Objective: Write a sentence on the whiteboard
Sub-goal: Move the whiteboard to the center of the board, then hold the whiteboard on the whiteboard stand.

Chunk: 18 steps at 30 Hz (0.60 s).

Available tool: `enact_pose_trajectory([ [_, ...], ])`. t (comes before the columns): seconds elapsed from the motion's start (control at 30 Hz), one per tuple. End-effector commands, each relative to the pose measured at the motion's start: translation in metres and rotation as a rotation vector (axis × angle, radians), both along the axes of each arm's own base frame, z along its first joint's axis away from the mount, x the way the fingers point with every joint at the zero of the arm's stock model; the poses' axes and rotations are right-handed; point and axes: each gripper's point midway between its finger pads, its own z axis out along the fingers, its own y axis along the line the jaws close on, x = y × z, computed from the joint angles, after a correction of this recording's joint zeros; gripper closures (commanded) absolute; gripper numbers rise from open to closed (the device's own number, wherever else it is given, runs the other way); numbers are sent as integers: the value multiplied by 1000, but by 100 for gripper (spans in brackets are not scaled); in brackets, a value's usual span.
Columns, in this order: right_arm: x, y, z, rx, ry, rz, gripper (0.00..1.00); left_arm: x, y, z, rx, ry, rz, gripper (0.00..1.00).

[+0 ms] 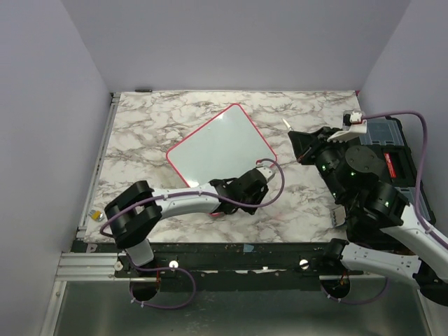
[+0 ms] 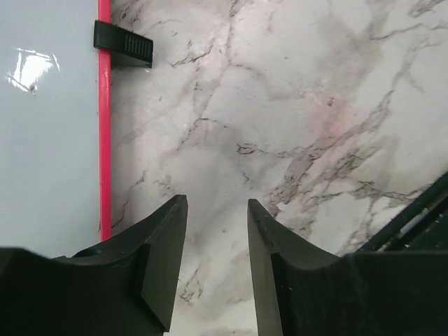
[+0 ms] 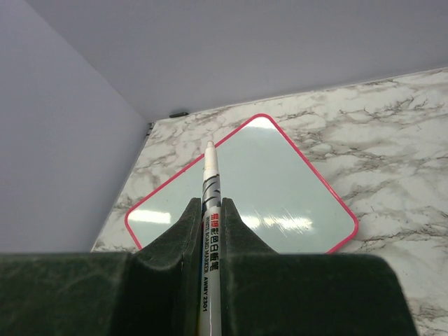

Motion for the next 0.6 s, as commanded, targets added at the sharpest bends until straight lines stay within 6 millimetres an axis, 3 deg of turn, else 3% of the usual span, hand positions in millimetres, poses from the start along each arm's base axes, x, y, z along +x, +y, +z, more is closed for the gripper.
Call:
enact_pose_trajectory([
  [0.0,-4,-5,-2,12,6,-4,99,-16,-4,31,-66,-5,-77,58],
  [0.3,-10,-11,-1,17,0,6,99,-22,11,87,-145,-69,-98,62],
  [0.47,-14,-9,-3,4,5,37,99,-11,42,130,-210,-140,-32,59],
  [0.57,-17,-5,-5,-6,11,67,99,3,72,151,-271,-175,47,56],
])
